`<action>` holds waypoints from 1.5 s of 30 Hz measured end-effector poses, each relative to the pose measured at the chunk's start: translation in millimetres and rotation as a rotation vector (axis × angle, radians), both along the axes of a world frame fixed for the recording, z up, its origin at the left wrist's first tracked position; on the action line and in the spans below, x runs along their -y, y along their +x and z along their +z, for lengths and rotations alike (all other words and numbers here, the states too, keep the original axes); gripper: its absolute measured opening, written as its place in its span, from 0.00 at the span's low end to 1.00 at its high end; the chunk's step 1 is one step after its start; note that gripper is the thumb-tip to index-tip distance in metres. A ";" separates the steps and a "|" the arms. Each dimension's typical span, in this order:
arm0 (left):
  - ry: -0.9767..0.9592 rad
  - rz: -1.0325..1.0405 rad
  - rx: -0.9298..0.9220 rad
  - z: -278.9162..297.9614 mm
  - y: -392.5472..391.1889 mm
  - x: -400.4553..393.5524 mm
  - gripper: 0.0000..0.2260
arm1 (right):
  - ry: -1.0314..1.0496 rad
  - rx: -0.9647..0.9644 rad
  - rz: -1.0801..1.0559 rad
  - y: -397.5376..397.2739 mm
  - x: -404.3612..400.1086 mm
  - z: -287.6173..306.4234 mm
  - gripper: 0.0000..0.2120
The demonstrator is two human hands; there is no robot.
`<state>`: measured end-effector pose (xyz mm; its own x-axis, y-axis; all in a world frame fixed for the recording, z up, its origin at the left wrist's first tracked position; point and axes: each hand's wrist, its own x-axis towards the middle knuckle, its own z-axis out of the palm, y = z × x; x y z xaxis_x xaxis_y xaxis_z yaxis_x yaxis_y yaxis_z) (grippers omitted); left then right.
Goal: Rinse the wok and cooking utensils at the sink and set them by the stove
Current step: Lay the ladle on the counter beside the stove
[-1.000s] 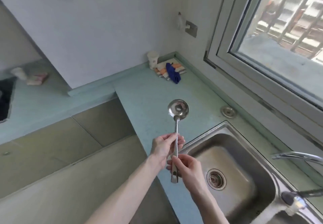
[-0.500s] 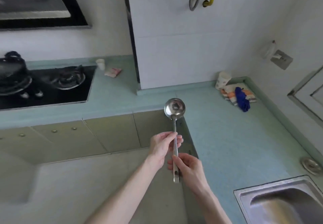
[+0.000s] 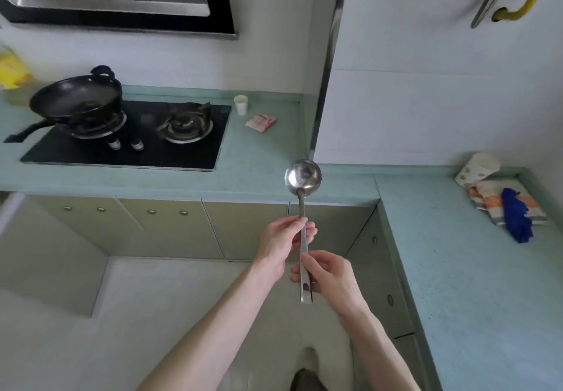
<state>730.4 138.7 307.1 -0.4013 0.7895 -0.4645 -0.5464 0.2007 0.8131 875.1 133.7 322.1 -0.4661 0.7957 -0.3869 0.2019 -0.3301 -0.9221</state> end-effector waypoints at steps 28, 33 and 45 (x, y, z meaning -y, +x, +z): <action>-0.142 0.243 -0.076 -11.1 -267.7 -173.2 0.07 | 0.024 -0.009 0.187 -275.9 -195.4 -42.1 0.09; -0.203 0.237 -0.090 -24.3 -309.2 -200.9 0.06 | 0.033 0.020 0.227 -314.3 -229.5 -49.3 0.08; -0.242 0.075 -0.088 -63.4 -418.0 -272.4 0.05 | 0.083 0.093 0.111 -412.9 -284.2 -82.4 0.07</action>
